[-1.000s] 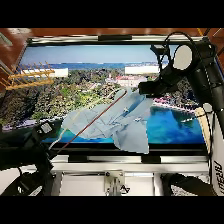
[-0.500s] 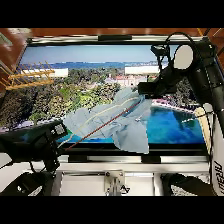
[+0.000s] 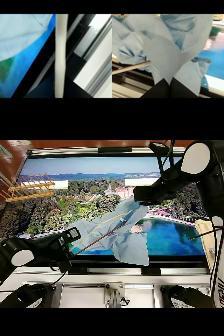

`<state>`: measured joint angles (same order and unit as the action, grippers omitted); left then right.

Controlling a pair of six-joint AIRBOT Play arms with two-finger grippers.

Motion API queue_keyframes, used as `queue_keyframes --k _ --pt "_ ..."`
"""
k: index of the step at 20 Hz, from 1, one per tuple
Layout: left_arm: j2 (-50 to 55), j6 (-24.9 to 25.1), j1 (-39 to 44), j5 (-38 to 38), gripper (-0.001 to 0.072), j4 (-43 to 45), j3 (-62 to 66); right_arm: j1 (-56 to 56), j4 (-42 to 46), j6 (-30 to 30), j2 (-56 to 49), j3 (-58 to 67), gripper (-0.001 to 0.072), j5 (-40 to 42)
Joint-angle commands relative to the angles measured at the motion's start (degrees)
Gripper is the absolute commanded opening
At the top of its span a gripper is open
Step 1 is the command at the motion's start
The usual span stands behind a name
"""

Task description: Fold the shirts.

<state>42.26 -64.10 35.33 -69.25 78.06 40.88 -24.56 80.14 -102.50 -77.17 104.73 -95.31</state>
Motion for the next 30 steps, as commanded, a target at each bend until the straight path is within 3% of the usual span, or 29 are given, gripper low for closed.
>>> queue_keyframes --k 1,6,10,15,16,17,18,24,26,27,28,30 --pt "5.9 -0.4 3.7 9.0 0.0048 -0.1 0.5 -7.0 -0.6 -2.8 0.0 2.4 0.0066 -1.2" --pt "7.8 -10.8 5.7 18.8 0.0048 0.0 2.1 -16.5 -0.2 -9.1 0.0 2.4 0.0066 -2.1" --pt "8.0 -11.1 5.9 18.7 0.0049 0.0 3.8 -22.1 -0.7 -10.7 0.0 2.4 0.0066 2.4" --pt "7.7 -11.7 5.8 18.2 0.0048 0.0 5.8 -23.5 -0.7 -11.4 0.0 2.4 0.0067 2.3" --pt "7.7 -11.7 5.8 18.1 0.0048 0.0 6.3 -23.4 -0.3 -10.3 0.0 2.4 0.013 2.3" --pt "7.7 -11.7 5.7 18.1 0.0048 0.0 6.9 -22.9 0.0 -8.1 0.2 2.4 0.0473 2.2" --pt "7.7 -11.7 5.8 17.8 0.0048 0.0 7.4 -22.0 0.0 -6.0 0.9 2.4 0.0637 2.1" --pt "7.7 -11.6 5.7 14.6 0.0049 0.1 7.7 -1.6 0.5 -0.9 12.9 2.5 0.0637 2.9" --pt "7.7 -9.9 5.8 13.6 0.0049 0.1 7.7 9.2 1.2 6.6 15.4 2.5 0.0635 2.5" --pt "7.7 -8.2 5.7 12.1 0.0049 0.1 7.7 14.0 3.4 14.6 15.6 2.4 0.0635 2.0" --pt "7.7 -6.7 5.7 10.4 0.0049 0.2 7.7 17.4 6.8 24.4 15.4 2.3 0.0635 1.7" --pt "7.7 -3.8 5.7 7.8 0.005 0.2 7.7 21.2 10.7 50.1 13.5 2.2 0.0635 1.7"
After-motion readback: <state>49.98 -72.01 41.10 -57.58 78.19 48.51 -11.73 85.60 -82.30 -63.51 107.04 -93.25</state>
